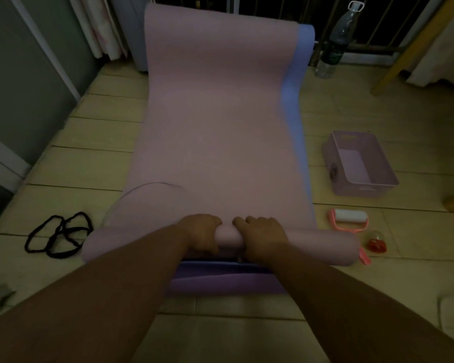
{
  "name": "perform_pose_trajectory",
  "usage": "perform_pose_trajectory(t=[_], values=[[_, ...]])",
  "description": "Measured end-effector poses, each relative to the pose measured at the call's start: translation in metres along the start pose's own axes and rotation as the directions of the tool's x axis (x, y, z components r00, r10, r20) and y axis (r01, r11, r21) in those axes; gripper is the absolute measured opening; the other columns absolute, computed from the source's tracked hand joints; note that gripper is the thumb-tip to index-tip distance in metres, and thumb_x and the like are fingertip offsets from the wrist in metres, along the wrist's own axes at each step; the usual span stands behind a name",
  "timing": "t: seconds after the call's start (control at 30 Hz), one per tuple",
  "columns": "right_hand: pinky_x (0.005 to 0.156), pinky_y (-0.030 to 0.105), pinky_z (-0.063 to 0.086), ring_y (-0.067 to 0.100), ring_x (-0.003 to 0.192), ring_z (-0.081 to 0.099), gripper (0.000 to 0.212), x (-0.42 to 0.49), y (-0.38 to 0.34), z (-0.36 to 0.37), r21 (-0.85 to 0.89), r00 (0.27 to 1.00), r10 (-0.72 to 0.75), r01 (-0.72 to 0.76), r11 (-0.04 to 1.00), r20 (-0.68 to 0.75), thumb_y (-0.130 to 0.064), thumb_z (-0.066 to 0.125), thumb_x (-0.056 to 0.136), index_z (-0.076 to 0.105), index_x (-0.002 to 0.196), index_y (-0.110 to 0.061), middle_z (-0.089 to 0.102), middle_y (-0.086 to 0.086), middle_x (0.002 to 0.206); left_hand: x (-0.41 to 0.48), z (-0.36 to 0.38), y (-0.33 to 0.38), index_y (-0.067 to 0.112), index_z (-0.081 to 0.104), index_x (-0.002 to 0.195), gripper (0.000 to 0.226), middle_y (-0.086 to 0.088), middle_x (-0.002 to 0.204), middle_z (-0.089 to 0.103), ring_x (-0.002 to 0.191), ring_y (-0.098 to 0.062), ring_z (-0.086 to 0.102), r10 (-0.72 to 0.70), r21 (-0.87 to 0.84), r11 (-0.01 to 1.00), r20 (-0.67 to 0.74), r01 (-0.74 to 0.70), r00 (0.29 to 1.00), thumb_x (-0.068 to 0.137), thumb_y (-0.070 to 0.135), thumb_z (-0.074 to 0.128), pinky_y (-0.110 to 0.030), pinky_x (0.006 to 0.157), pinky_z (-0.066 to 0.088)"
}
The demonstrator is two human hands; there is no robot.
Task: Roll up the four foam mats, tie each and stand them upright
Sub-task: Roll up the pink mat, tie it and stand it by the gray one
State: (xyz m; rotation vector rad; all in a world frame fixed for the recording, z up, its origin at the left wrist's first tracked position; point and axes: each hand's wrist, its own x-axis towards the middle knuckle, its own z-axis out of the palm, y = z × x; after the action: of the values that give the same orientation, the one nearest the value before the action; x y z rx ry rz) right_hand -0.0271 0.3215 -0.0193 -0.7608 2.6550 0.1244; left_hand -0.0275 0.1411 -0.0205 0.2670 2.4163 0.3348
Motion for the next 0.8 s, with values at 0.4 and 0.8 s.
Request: perform_pose_trajectory(t=[0.4, 0.8], values=[[0.089, 0.037, 0.047, 0.026, 0.103, 0.060, 0.068, 0.013, -0.008, -0.014, 0.109, 0.994, -0.006, -0.006, 0.994, 0.110, -0.050, 0.076, 0.074, 0.044, 0.130, -0.028, 0.060, 0.004, 0.123, -0.009, 0.013, 0.000, 0.026, 0.054, 0.114, 0.048, 0.000, 0.108, 0.064, 0.093, -0.021, 0.060, -0.012, 0.143, 0.989, -0.200, 0.041, 0.980, 0.074, 0.046, 0.073, -0.032, 0.078, 0.044], [0.091, 0.037, 0.047, 0.025, 0.108, 0.059, 0.057, 0.023, -0.018, -0.022, 0.147, 0.972, 0.038, -0.074, 0.986, 0.230, -0.046, 0.073, 0.078, 0.051, 0.125, -0.023, 0.060, 0.004, 0.121, -0.011, 0.023, -0.009, 0.029, 0.053, 0.115, 0.062, 0.002, 0.108, 0.062, 0.093, -0.021, 0.061, 0.054, 0.147, 0.989, -0.328, -0.006, 0.943, 0.065, 0.057, 0.075, -0.031, 0.079, 0.044]])
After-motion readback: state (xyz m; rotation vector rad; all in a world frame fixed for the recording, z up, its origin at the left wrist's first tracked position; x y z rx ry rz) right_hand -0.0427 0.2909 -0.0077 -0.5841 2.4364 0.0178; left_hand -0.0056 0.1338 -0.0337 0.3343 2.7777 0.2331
